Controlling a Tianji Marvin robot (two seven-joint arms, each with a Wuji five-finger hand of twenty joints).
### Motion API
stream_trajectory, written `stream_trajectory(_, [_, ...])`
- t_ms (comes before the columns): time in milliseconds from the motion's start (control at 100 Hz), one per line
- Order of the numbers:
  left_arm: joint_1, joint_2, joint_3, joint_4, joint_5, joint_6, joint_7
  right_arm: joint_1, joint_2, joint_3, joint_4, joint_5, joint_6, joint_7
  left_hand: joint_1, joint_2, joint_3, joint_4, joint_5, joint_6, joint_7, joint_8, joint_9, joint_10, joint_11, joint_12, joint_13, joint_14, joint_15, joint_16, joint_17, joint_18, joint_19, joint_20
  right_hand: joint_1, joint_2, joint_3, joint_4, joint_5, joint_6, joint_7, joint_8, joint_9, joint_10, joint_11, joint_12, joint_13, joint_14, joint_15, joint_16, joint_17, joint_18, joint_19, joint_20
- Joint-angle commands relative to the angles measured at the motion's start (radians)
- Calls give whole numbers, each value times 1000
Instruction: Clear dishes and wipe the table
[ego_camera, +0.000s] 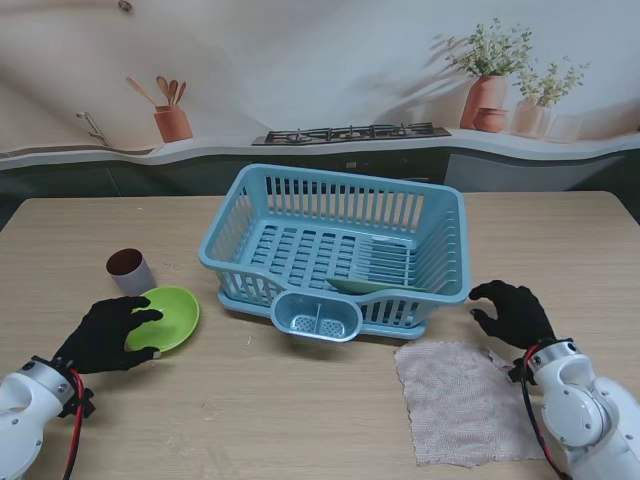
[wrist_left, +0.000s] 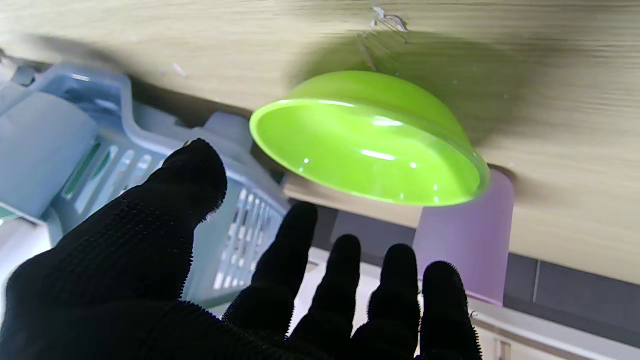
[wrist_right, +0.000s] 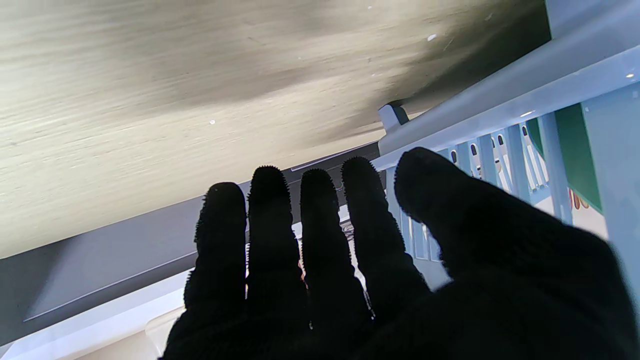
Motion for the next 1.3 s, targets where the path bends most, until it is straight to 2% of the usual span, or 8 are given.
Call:
stream_trajectory(0, [-13,1,13,10,2,9,-17,-6,1,-3,-4,-5,1,15,-42,-28,37,-14,-38,8,-23,-4,-46,-35,-7,-22,-41,-27,-22,-22,-8,-39,-70,-32,-27,-19,29,31,13,11,-7,13,-23,-1,-3,-9,-30,-17,-17,-5,-13,-17,-14,-4])
stream_trajectory(210, [-56,7,59,45,6,59,-40,-7,1,-4,-5,-5,6,15,-93,-38,50,-26,-61,10,-34,-14,-82,-51,-17,-30,-76,-55,-56,-37,-12,-74,-178,-7,-27,-20,30,31,13,12,-9,15,-22,-1,-3,-8,-30,-16,-17,-5,-14,-19,-15,-3])
stream_trajectory(240, [-62,8,65,49,7,65,-45,-7,1,-5,-5,-5,7,15,-106,-41,64,-30,-62,9,-35,-17,-84,-51,-18,-32,-78,-57,-63,-39,-5,-76,-213,10,-27,-19,30,31,14,12,-9,15,-23,-1,-3,-8,-30,-17,-17,-5,-15,-19,-16,-3])
stream_trajectory(370, [-82,12,86,66,17,90,-63,-8,1,-6,-6,-5,10,16,-121,-38,62,-33,-69,12,-37,-18,-95,-55,-21,-33,-89,-64,-70,-41,-13,-86,-233,23,-27,-20,31,31,14,12,-9,15,-23,-1,-3,-8,-31,-17,-17,-5,-16,-19,-16,-3])
stream_trajectory(970, [-139,20,150,129,25,161,-96,-7,0,-4,-5,-3,7,10,-151,-48,76,-41,-73,9,-37,-21,-98,-62,-33,-41,-102,-74,-89,-41,-13,-98,-298,76,-21,-14,28,35,17,13,-11,18,-23,-2,-2,-8,-33,-16,-16,-4,-20,-21,-19,0])
stream_trajectory(1150, [-151,24,164,137,35,181,-114,-7,-1,-5,-6,0,9,11,-111,-57,89,-37,-84,9,-40,-22,-98,-63,-44,-47,-103,-73,-93,-40,-8,-96,-308,90,-21,-14,29,35,18,13,-11,18,-22,-1,-2,-8,-34,-18,-16,-5,-20,-22,-20,0])
stream_trajectory(1290, [-161,26,176,139,49,201,-128,-7,-1,-4,-7,3,7,10,5,-32,43,-10,-87,6,-35,-14,-97,-60,-36,-43,-100,-67,-73,-24,-2,-79,-262,145,-20,-15,29,35,17,14,-12,18,-22,-1,-2,-8,-32,-17,-15,-4,-20,-21,-21,1])
